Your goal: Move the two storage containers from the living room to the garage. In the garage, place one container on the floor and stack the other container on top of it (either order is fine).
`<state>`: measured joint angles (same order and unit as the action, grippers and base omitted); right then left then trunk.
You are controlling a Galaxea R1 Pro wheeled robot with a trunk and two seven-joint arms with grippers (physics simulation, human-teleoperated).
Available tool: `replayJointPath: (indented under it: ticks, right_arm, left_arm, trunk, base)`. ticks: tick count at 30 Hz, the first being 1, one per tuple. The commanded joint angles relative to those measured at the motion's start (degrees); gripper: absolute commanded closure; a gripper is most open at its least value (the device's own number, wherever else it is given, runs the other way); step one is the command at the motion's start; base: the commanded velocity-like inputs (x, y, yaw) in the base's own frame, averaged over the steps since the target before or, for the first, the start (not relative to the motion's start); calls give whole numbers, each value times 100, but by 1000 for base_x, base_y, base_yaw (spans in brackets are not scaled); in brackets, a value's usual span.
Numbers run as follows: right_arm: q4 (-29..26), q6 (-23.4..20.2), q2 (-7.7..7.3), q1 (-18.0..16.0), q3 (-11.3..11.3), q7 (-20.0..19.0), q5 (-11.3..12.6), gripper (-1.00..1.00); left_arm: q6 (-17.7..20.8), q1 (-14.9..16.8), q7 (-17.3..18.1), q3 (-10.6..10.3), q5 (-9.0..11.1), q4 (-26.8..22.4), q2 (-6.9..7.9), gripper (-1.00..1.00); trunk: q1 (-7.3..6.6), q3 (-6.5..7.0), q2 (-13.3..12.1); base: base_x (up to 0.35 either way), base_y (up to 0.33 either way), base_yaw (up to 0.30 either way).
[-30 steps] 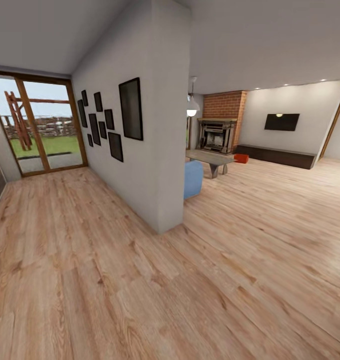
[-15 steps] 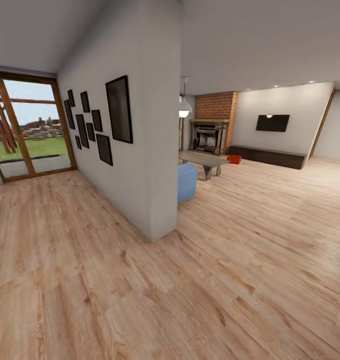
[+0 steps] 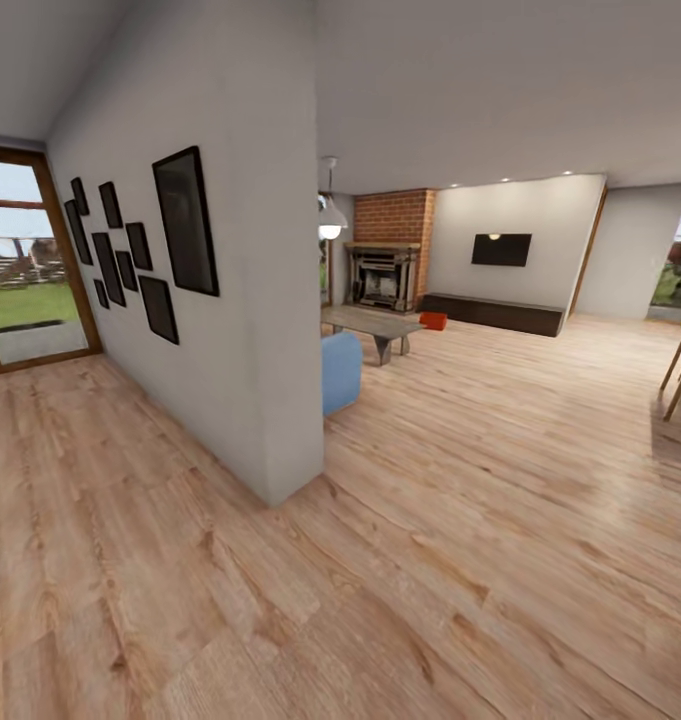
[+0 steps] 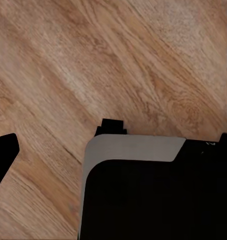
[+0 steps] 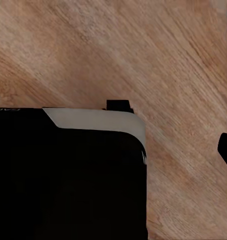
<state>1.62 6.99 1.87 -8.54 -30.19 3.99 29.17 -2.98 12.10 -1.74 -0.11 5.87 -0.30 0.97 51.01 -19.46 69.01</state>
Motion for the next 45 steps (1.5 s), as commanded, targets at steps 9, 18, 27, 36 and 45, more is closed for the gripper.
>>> replayJointPath:
  ticks: [9, 18, 27, 36, 45]
  right_arm:
    - [15, 30, 6, -7, -48, 5, 47, -100]
    - [15, 29, 6, -7, -48, 5, 48, -100]
    - [15, 25, 6, -7, -48, 5, 45, -100]
    - [18, 28, 6, -7, -48, 5, 45, -100]
    - [15, 26, 6, -7, -48, 5, 45, -100]
  left_arm:
    - [-18, 3, -2, -6, 59, 4, 0, -100]
    - [-18, 3, -2, -6, 62, 4, 0, -100]
    - [-18, 3, -2, -6, 64, 4, 0, -100]
    - [-18, 3, -2, -6, 64, 4, 0, -100]
    - [-18, 3, -2, -6, 64, 4, 0, -100]
  trunk:
    - [3, 33, 3]
    - [3, 73, 3]
    - [3, 113, 3]
    - [3, 153, 3]
    - [3, 192, 3]
  base:
    - [315, 0, -219]
    - [315, 0, -219]
    - [315, 0, -219]
    - [316, 0, -219]
    - [315, 0, -219]
